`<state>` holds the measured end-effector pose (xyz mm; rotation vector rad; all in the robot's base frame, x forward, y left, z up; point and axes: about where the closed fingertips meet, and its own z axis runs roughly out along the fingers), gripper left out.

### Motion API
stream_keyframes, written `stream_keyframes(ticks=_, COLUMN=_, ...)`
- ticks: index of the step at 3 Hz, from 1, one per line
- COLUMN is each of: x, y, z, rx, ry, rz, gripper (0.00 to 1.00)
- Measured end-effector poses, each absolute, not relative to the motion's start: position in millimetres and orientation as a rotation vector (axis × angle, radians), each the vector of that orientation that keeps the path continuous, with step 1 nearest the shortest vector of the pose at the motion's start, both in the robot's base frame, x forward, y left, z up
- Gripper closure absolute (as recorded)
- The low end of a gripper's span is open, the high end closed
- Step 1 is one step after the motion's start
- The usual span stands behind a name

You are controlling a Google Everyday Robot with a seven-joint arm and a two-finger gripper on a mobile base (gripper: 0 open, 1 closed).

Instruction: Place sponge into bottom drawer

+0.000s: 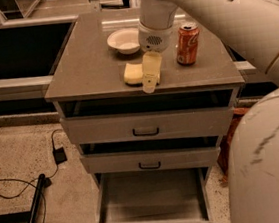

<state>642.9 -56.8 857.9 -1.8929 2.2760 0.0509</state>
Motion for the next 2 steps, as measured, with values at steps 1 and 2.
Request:
stream_keyframes(ticks=1, x=645, y=-48, z=844, rx=-1.909, ry=2.247, rz=0.086, gripper=0.00)
stream_keyframes(ticks=2, x=646, y=-41, z=832, rx=-1.919, ry=2.236, rz=0.119, gripper=0.04)
